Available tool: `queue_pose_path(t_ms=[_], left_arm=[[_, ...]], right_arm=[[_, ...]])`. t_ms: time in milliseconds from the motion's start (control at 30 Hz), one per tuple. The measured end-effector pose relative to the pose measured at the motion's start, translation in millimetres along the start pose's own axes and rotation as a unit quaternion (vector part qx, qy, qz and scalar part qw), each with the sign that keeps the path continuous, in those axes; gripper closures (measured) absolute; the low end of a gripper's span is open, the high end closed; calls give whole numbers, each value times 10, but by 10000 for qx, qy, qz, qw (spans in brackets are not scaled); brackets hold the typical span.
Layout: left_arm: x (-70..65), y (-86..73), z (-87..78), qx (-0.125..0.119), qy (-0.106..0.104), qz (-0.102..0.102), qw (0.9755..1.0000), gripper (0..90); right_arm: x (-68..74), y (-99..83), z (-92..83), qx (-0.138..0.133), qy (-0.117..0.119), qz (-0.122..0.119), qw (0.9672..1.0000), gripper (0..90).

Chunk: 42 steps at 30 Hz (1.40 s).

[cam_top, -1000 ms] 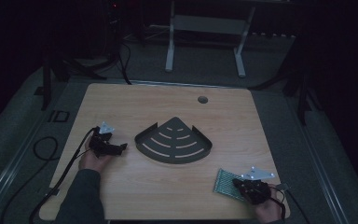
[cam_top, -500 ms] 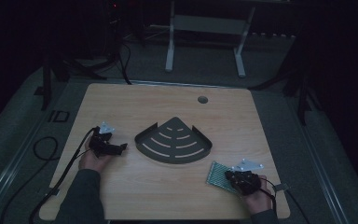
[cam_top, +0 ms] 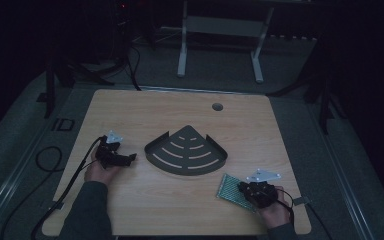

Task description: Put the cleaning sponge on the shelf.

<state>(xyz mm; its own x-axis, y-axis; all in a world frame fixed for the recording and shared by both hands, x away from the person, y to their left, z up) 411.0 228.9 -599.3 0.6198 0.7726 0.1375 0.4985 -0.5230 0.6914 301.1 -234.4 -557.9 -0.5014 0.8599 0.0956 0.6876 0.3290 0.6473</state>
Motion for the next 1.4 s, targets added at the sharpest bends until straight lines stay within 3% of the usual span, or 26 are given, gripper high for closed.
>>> queue_pose_path(t_ms=[267,333,400,533,667,1000,1400], left_arm=[[0,0,0,0,-1,0,10000,105],[0,0,0,-1,0,-2,10000,105],[0,0,0,-2,1,-2,10000,105],[0,0,0,-2,0,-2,10000,105],[0,0,1,-4,-1,-3,10000,105],[0,0,0,-3,-2,-2,10000,105],[0,0,0,-3,-1,-2,10000,105]], right_arm=[[-82,187,-28,385,-58,-550,9977,793],[-108,252,-15,515,-110,-811,9953,791],[-117,278,-6,587,-86,-912,9941,788],[-145,299,40,975,129,-1126,9888,765],[-178,318,71,1126,119,-1248,9857,765],[-207,450,140,1609,250,-1836,9694,780],[-171,460,246,2147,369,-2164,9517,767]])
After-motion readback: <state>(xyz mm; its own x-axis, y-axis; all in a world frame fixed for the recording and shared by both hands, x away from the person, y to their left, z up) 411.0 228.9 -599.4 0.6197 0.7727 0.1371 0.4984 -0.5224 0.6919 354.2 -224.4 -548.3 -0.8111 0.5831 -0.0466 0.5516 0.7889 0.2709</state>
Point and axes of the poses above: each handheld gripper's, and its own axes: z roughly forward along the jaws, y roughly out of its top, x roughly to its left, the point moved 5 cm from there along z, roughly forward along the jaws, and after that the axes turned 12 degrees about z, right-handed, at the moved point
